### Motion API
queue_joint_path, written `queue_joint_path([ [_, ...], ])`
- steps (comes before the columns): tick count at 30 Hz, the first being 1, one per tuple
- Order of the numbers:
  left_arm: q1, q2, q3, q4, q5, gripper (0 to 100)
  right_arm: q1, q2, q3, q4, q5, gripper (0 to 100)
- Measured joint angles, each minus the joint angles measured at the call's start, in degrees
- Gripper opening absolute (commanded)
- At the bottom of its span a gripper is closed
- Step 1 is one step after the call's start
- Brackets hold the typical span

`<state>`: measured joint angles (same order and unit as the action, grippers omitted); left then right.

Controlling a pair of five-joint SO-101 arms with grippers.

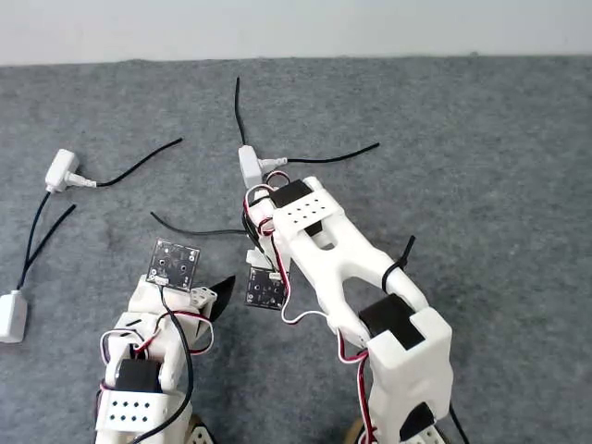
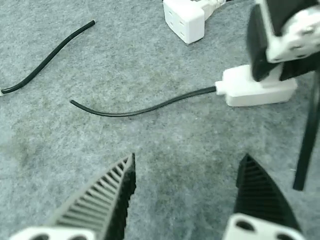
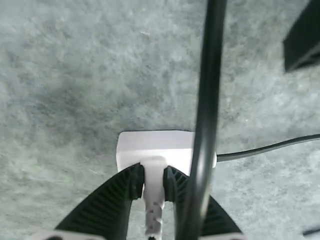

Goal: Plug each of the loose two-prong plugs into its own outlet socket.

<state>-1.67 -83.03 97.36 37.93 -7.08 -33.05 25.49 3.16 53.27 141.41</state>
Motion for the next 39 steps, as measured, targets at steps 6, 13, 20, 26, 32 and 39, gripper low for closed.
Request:
queue_joint_path([
  [6,0.0,0.0,0.0,0.0,0.0,32,-0.4,1.1,0.0,-2.2,0.0,0.9],
  [13,0.0,0.0,0.0,0.0,0.0,32,-0.4,1.1,0.0,-2.2,0.0,0.9],
  [20,0.0,0.0,0.0,0.0,0.0,32,-0.4,1.1,0.0,-2.3,0.0,0.9],
  [26,0.0,0.0,0.0,0.0,0.0,32,-0.4,1.1,-0.1,-1.8,0.0,0.9],
  [32,0.0,0.0,0.0,0.0,0.0,32,-0.4,1.2,-3.0,1.8,0.2,1.2],
  [39,0.0,0.0,0.0,0.0,0.0,32,-0.7,3.3,-7.2,6.7,-1.5,1.2],
])
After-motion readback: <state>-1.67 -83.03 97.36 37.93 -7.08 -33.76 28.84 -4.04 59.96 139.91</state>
